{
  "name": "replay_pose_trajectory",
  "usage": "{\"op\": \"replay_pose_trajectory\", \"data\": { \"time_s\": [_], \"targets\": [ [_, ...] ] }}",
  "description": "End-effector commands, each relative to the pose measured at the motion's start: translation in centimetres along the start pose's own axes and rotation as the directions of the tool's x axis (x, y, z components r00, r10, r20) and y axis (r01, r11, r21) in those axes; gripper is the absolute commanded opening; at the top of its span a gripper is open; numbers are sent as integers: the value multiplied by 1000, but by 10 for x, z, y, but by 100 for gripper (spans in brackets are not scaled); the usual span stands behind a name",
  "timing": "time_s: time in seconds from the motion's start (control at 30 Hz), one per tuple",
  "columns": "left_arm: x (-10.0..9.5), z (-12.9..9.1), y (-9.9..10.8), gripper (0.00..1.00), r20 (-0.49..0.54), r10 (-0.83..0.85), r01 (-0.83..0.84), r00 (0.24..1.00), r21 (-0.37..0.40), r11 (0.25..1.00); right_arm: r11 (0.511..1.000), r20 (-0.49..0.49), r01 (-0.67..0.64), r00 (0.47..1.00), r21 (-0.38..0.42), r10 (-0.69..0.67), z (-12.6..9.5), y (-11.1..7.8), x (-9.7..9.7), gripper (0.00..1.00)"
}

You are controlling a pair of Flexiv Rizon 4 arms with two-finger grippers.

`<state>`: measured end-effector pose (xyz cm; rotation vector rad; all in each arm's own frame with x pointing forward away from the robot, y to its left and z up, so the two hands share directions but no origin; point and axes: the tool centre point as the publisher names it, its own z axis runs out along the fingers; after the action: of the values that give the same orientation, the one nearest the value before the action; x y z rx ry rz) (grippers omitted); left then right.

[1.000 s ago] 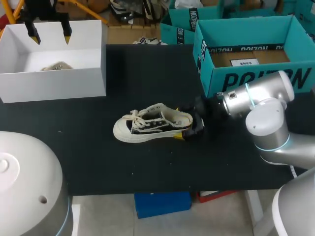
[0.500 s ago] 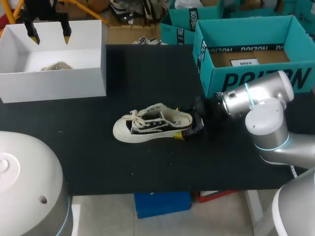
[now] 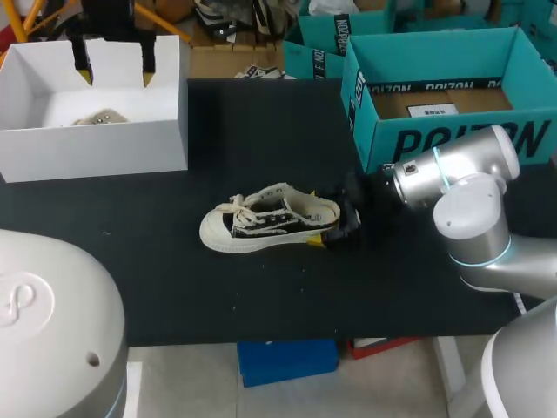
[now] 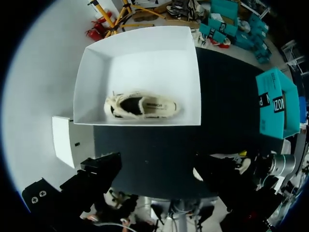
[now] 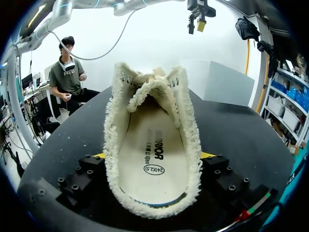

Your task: Take the shoe out of the shoebox, open the shoe tongue, remove and reinsert the insole, then place the shoe into the shoebox

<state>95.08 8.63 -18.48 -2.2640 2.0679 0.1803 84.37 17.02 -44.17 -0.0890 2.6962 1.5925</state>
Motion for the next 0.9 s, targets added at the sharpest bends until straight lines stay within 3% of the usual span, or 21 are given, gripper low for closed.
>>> {"op": "replay_pose_trajectory", "data": {
  "time_s": [0.03, 0.13, 0.53, 0.67, 0.9],
  "targets": [
    [22, 1, 15, 100, 78, 7, -8, 997, 6, 1000, 1000, 1, -1, 1000, 1, 1, 4, -2, -1, 0],
    [52, 5, 37, 100, 95, 47, -46, 994, -15, 999, 1000, 1, -1, 1000, 1, 1, 4, -2, -1, 0],
    [113, 19, 79, 100, 150, 100, -94, 984, -47, 994, 1000, 1, -1, 1000, 1, 1, 4, -2, -1, 0],
    [127, 22, 93, 100, 139, 152, -144, 978, -69, 987, 1000, 1, -1, 1000, 1, 1, 4, -2, -1, 0],
    [127, 22, 93, 100, 139, 152, -144, 978, -69, 987, 1000, 1, -1, 1000, 1, 1, 4, -2, -1, 0]
  ]
}}
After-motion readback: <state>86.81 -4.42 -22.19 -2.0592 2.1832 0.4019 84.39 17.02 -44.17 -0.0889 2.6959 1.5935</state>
